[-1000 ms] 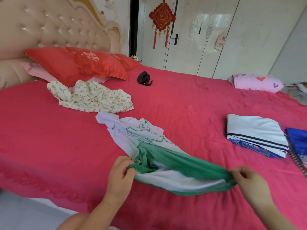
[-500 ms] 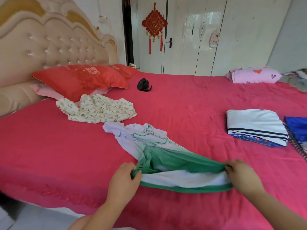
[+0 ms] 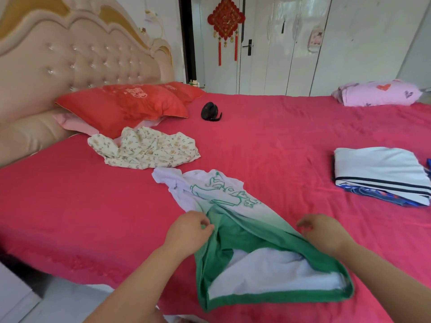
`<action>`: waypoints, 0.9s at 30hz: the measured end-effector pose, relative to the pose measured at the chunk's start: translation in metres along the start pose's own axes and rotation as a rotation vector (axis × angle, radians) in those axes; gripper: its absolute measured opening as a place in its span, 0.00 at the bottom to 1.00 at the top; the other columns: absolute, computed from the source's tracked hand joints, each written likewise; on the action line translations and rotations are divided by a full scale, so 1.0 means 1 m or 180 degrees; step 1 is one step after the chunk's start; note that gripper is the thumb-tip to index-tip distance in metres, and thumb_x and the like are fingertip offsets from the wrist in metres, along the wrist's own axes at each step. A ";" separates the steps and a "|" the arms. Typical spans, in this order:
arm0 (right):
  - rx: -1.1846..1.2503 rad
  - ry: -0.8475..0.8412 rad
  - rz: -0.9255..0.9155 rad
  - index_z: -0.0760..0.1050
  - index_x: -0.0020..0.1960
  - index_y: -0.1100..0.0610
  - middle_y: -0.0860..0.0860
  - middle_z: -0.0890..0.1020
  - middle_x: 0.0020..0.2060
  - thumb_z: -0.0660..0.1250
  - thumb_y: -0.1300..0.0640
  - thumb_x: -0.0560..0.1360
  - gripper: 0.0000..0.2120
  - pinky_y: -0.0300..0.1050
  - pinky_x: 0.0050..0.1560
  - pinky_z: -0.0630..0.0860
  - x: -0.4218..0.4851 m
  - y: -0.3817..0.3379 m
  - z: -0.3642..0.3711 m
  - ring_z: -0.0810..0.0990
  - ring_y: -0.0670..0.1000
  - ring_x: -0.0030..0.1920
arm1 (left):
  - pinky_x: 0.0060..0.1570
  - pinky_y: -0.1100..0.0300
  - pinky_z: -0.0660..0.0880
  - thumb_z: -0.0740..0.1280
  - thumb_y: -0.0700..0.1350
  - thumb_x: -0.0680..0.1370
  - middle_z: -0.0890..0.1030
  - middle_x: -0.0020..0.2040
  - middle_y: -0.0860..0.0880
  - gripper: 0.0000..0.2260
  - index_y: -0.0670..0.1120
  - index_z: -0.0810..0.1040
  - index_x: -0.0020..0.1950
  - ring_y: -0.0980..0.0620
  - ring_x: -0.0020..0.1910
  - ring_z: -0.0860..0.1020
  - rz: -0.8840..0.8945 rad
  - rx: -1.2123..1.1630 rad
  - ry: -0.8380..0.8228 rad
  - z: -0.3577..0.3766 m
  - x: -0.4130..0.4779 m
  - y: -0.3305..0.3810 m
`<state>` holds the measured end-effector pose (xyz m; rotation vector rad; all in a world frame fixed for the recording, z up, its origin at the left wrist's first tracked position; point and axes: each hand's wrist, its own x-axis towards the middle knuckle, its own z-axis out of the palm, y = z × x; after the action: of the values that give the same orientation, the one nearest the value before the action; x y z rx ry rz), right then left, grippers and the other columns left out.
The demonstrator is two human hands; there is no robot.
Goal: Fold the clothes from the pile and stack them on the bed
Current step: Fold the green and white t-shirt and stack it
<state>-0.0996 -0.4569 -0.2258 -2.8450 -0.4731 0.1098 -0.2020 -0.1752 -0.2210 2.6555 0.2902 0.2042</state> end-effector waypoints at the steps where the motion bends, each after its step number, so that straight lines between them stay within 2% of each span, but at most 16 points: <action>1: 0.0031 -0.0003 -0.0030 0.79 0.56 0.52 0.50 0.82 0.55 0.62 0.59 0.74 0.13 0.39 0.54 0.69 0.012 -0.006 0.002 0.78 0.50 0.56 | 0.42 0.61 0.70 0.63 0.49 0.77 0.78 0.47 0.50 0.09 0.47 0.80 0.49 0.52 0.44 0.75 -0.0029 -0.0013 0.0034 -0.001 0.016 -0.002; 4: 0.0079 -0.0027 -0.0110 0.79 0.57 0.52 0.49 0.81 0.56 0.61 0.58 0.75 0.13 0.39 0.54 0.69 0.055 -0.026 0.011 0.77 0.50 0.57 | 0.48 0.57 0.73 0.62 0.46 0.77 0.80 0.53 0.47 0.10 0.45 0.80 0.53 0.49 0.51 0.77 -0.0147 -0.0144 0.0207 0.002 0.067 -0.018; 8: 0.0289 -0.0131 -0.0147 0.76 0.60 0.54 0.51 0.80 0.57 0.56 0.57 0.79 0.14 0.40 0.53 0.69 0.111 -0.052 0.025 0.77 0.52 0.57 | 0.50 0.57 0.68 0.61 0.44 0.76 0.75 0.54 0.43 0.14 0.45 0.76 0.61 0.43 0.59 0.73 -0.0492 0.0096 0.0353 0.012 0.127 -0.049; 10: 0.0413 -0.0116 -0.0115 0.76 0.59 0.55 0.52 0.80 0.56 0.55 0.58 0.80 0.14 0.41 0.52 0.69 0.139 -0.065 0.032 0.77 0.53 0.56 | 0.58 0.54 0.67 0.60 0.46 0.77 0.70 0.63 0.40 0.19 0.49 0.70 0.68 0.41 0.65 0.68 -0.0722 0.0207 0.0310 0.018 0.150 -0.062; 13: 0.0502 -0.0122 -0.0236 0.76 0.42 0.49 0.53 0.81 0.45 0.55 0.59 0.80 0.14 0.43 0.42 0.68 0.179 -0.080 0.045 0.78 0.56 0.50 | 0.66 0.48 0.62 0.59 0.50 0.79 0.57 0.74 0.42 0.22 0.54 0.61 0.73 0.41 0.71 0.58 -0.0793 0.0352 0.0098 0.020 0.176 -0.070; 14: 0.0508 -0.0125 -0.0280 0.76 0.42 0.50 0.53 0.81 0.45 0.55 0.58 0.79 0.14 0.44 0.42 0.68 0.194 -0.085 0.051 0.78 0.56 0.49 | 0.67 0.47 0.60 0.58 0.51 0.79 0.56 0.75 0.45 0.22 0.56 0.61 0.73 0.42 0.72 0.55 -0.0798 0.0471 0.0076 0.021 0.185 -0.071; 16: 0.0562 -0.0080 -0.0280 0.76 0.58 0.57 0.56 0.79 0.57 0.55 0.57 0.80 0.14 0.44 0.54 0.70 0.221 -0.096 0.064 0.75 0.56 0.58 | 0.69 0.46 0.55 0.55 0.53 0.80 0.57 0.75 0.50 0.20 0.58 0.61 0.72 0.45 0.74 0.52 -0.0732 0.0858 0.0153 0.023 0.205 -0.074; 18: 0.0537 -0.0191 -0.0133 0.63 0.72 0.58 0.57 0.71 0.67 0.55 0.53 0.80 0.21 0.46 0.64 0.64 0.239 -0.105 0.075 0.67 0.56 0.67 | 0.69 0.45 0.51 0.54 0.54 0.80 0.58 0.75 0.52 0.21 0.57 0.60 0.73 0.46 0.74 0.52 -0.0561 0.1208 0.0180 0.029 0.223 -0.077; 20: 0.0307 -0.0327 0.0031 0.58 0.73 0.58 0.59 0.70 0.66 0.58 0.50 0.78 0.26 0.48 0.64 0.66 0.251 -0.109 0.088 0.67 0.58 0.66 | 0.69 0.44 0.48 0.56 0.56 0.78 0.58 0.75 0.51 0.25 0.55 0.56 0.75 0.46 0.75 0.50 -0.0470 0.1459 -0.0015 0.037 0.236 -0.082; 21: 0.0217 -0.0357 0.0068 0.61 0.71 0.59 0.59 0.72 0.63 0.60 0.49 0.77 0.26 0.48 0.61 0.68 0.256 -0.110 0.093 0.70 0.59 0.63 | 0.69 0.42 0.46 0.57 0.58 0.78 0.59 0.75 0.51 0.28 0.54 0.54 0.75 0.45 0.75 0.50 -0.0480 0.1562 -0.0185 0.040 0.241 -0.083; 22: 0.0255 -0.0355 0.0057 0.66 0.67 0.60 0.58 0.75 0.60 0.61 0.51 0.76 0.22 0.47 0.56 0.70 0.259 -0.110 0.095 0.73 0.57 0.58 | 0.69 0.41 0.44 0.58 0.59 0.77 0.64 0.73 0.50 0.29 0.53 0.55 0.75 0.45 0.74 0.52 -0.0495 0.1645 -0.0357 0.042 0.246 -0.083; 23: 0.0359 -0.0327 0.0021 0.71 0.61 0.60 0.57 0.78 0.56 0.61 0.53 0.76 0.16 0.45 0.49 0.71 0.262 -0.108 0.095 0.75 0.56 0.52 | 0.69 0.40 0.43 0.59 0.59 0.77 0.71 0.68 0.49 0.26 0.52 0.60 0.72 0.45 0.73 0.58 -0.0487 0.1676 -0.0490 0.044 0.251 -0.082; 24: 0.0456 -0.0270 -0.0018 0.74 0.56 0.60 0.56 0.80 0.52 0.61 0.55 0.75 0.12 0.43 0.43 0.69 0.265 -0.105 0.091 0.75 0.54 0.47 | 0.69 0.40 0.42 0.60 0.57 0.76 0.76 0.60 0.50 0.19 0.52 0.67 0.65 0.46 0.68 0.64 -0.0447 0.1682 -0.0530 0.045 0.254 -0.080; 25: 0.0546 -0.0175 -0.0049 0.75 0.53 0.60 0.56 0.81 0.50 0.61 0.56 0.76 0.10 0.41 0.41 0.66 0.268 -0.099 0.085 0.76 0.55 0.45 | 0.70 0.40 0.42 0.61 0.55 0.76 0.77 0.53 0.51 0.11 0.52 0.70 0.55 0.47 0.64 0.68 -0.0389 0.1656 -0.0478 0.044 0.257 -0.076; 26: 0.0669 -0.0038 -0.0059 0.76 0.53 0.61 0.56 0.81 0.48 0.60 0.57 0.77 0.10 0.41 0.40 0.64 0.270 -0.092 0.075 0.77 0.56 0.46 | 0.70 0.41 0.44 0.61 0.52 0.76 0.77 0.49 0.52 0.05 0.52 0.69 0.48 0.48 0.59 0.70 -0.0330 0.1587 -0.0372 0.042 0.260 -0.071; 27: 0.0811 0.0108 -0.0024 0.76 0.52 0.61 0.56 0.81 0.47 0.60 0.57 0.77 0.10 0.41 0.39 0.63 0.272 -0.083 0.063 0.77 0.56 0.47 | 0.70 0.42 0.46 0.61 0.50 0.76 0.77 0.46 0.52 0.04 0.52 0.67 0.45 0.48 0.56 0.72 -0.0258 0.1494 -0.0231 0.039 0.264 -0.064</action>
<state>0.1241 -0.2771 -0.2741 -2.5916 -0.4295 0.1116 0.0493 -0.0731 -0.2598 3.0958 0.4699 0.0116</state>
